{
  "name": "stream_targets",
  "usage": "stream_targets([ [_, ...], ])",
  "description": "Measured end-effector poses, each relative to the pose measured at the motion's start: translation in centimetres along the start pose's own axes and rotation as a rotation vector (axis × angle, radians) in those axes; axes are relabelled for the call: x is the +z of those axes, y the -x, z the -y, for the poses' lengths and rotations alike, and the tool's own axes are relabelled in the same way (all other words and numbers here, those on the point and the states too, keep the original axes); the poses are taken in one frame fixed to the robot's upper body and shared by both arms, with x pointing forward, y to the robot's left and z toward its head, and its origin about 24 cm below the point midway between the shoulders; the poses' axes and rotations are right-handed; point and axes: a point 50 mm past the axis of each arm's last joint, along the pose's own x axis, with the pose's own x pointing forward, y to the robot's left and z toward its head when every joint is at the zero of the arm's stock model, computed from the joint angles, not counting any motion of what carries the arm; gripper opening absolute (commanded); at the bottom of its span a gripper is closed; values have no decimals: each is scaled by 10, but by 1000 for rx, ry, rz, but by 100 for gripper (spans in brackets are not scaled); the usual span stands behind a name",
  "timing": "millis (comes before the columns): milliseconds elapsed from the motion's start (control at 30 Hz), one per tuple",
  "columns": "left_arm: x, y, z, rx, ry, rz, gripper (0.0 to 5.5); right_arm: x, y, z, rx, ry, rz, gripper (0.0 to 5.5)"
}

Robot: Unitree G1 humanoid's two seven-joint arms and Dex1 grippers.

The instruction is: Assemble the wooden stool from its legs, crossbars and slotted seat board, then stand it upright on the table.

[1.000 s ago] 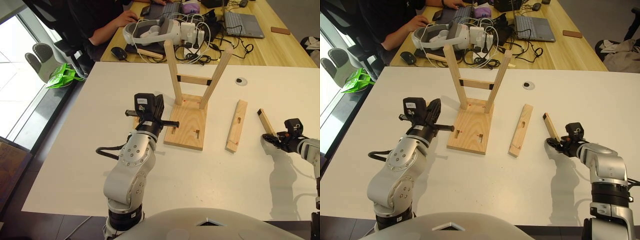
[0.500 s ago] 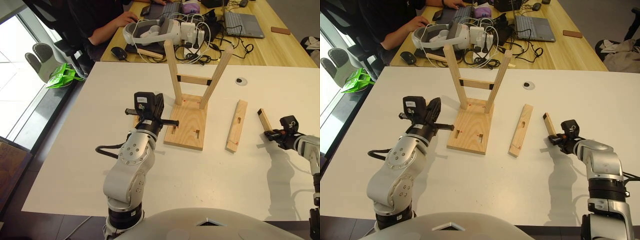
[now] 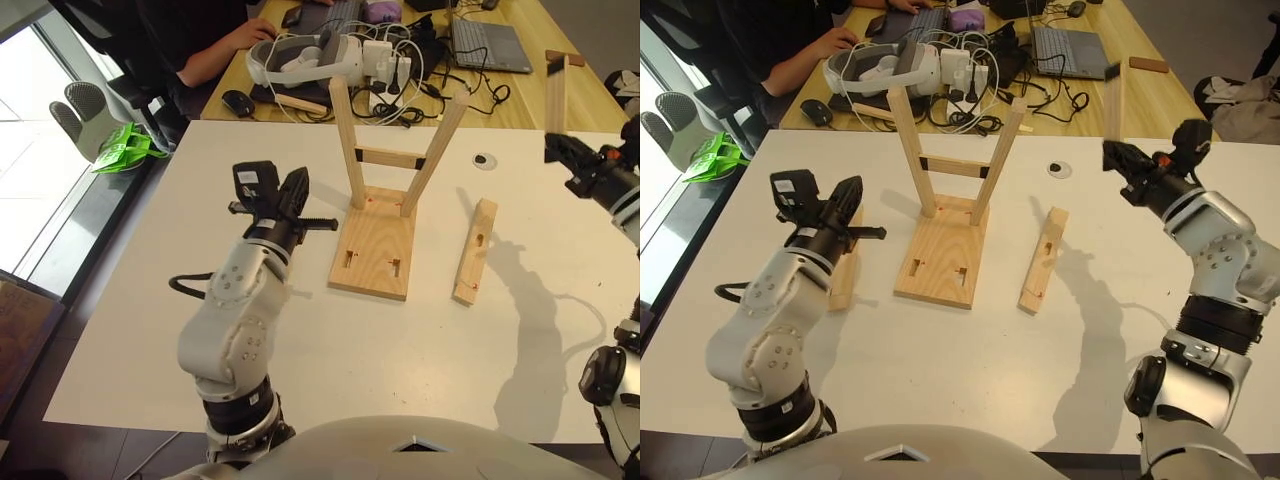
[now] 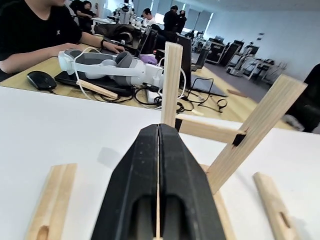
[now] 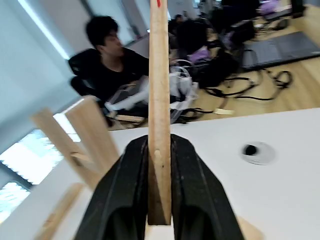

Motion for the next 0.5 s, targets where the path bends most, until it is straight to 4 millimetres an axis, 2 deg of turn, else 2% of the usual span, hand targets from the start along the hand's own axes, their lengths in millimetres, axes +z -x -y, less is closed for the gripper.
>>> stream_targets([
  [67, 16, -4, 5, -129, 133, 39, 0, -6, 3, -23, 165, -92, -30, 39],
  [100, 22, -5, 12, -234, 213, 46, 0, -16, 6, -34, 250, -139, -68, 39],
  [233, 32, -3, 33, -524, 416, 32, 0, -41, 16, -58, 431, -237, -179, 39],
  [367, 39, 9, 52, -773, 570, -22, 0, -56, 16, -78, 581, -303, -237, 39],
  [500, 41, 25, 72, -957, 699, -183, 0, -60, 14, -109, 774, -339, -286, 39],
])
